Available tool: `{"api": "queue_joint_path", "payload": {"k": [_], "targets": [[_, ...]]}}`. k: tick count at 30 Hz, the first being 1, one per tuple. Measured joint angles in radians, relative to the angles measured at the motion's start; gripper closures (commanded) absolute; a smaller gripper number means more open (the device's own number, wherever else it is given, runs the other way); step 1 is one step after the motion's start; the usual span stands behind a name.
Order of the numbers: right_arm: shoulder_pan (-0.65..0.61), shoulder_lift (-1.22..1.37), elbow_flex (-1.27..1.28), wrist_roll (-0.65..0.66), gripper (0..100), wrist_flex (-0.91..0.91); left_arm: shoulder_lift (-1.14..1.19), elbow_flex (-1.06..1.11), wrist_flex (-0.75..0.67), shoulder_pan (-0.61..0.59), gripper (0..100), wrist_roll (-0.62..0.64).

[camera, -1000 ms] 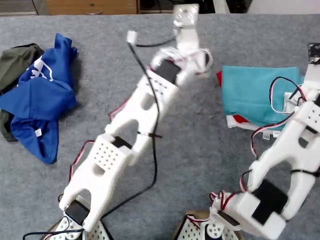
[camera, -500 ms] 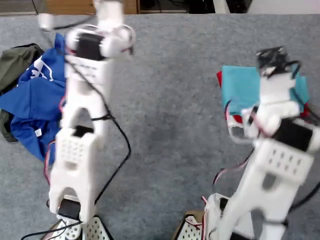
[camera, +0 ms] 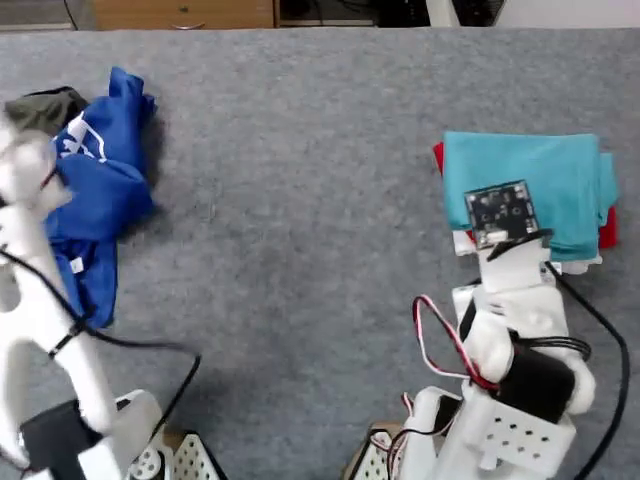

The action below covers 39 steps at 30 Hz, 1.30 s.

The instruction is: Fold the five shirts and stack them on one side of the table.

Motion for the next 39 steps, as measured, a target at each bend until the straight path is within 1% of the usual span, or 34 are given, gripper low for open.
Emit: {"api": "queue_joint_path", "payload": {"k": [3, 5, 7, 9, 10, 11, 13, 15, 18, 21, 24, 25, 27, 28, 30, 31, 32, 34, 36, 39], "targets": [[-0.002, -0.008, 0.04, 0.034, 99.4, -0.035, 0.052, 0.296, -0.299, -0.014, 80, 0.002], [-0.002, -0.008, 0.069, 0.058, 99.4, -0.074, 0.129, 0.399, -0.462, -0.018, 81, 0.002], [0.0, -0.008, 0.091, 0.075, 99.5, -0.109, 0.221, 0.413, -0.525, -0.017, 87, 0.002], [0.0, -0.008, 0.1, 0.097, 99.5, -0.13, 0.308, 0.407, -0.54, -0.017, 97, 0.002], [0.0, -0.008, 0.1, 0.106, 99.5, -0.135, 0.347, 0.39, -0.54, -0.017, 99, 0.002], [0.0, -0.009, 0.1, 0.117, 99.5, -0.138, 0.376, 0.364, -0.539, -0.015, 97, 0.003], [0.0, -0.014, 0.1, 0.138, 99.5, -0.138, 0.4, 0.293, -0.503, -0.015, 98, 0.003], [0.0, -0.014, 0.1, 0.166, 99.5, -0.138, 0.399, 0.212, -0.41, -0.015, 98, 0.003], [0.0, -0.015, 0.1, 0.198, 99.5, -0.138, 0.333, 0.109, -0.173, 0.012, 98, -0.002], [0.0, -0.015, 0.1, 0.209, 99.5, -0.14, 0.167, 0.094, 0.063, 0.11, 98, -0.018], [0.0, -0.015, 0.1, 0.215, 99.5, -0.143, -0.106, 0.147, 0.236, 0.293, 98, -0.028], [0.0, -0.015, 0.1, 0.215, 99.5, -0.144, -0.21, 0.186, 0.261, 0.377, 98, -0.035], [0.0, -0.015, 0.109, 0.215, 99.5, -0.152, -0.422, 0.292, 0.262, 0.56, 98, -0.075], [0.0, -0.014, 0.115, 0.215, 99.5, -0.164, -0.525, 0.358, 0.249, 0.644, 96, -0.097], [0.0, -0.015, 0.133, 0.215, 99.4, -0.196, -0.686, 0.5, 0.233, 0.787, 84, -0.13], [0.0, -0.015, 0.146, 0.215, 99.4, -0.213, -0.735, 0.568, 0.233, 0.838, 79, -0.132], [0.0, -0.015, 0.157, 0.215, 99.4, -0.23, -0.761, 0.624, 0.233, 0.848, 76, -0.126], [-0.023, -0.015, 0.173, 0.215, 99.4, -0.252, -0.783, 0.669, 0.235, 0.812, 74, -0.049], [-0.064, -0.015, 0.173, 0.215, 99.4, -0.258, -0.796, 0.654, 0.253, 0.729, 74, 0.035], [-0.161, -0.015, 0.173, 0.215, 99.4, -0.258, -0.798, 0.554, 0.29, 0.608, 74, 0.046]]}}
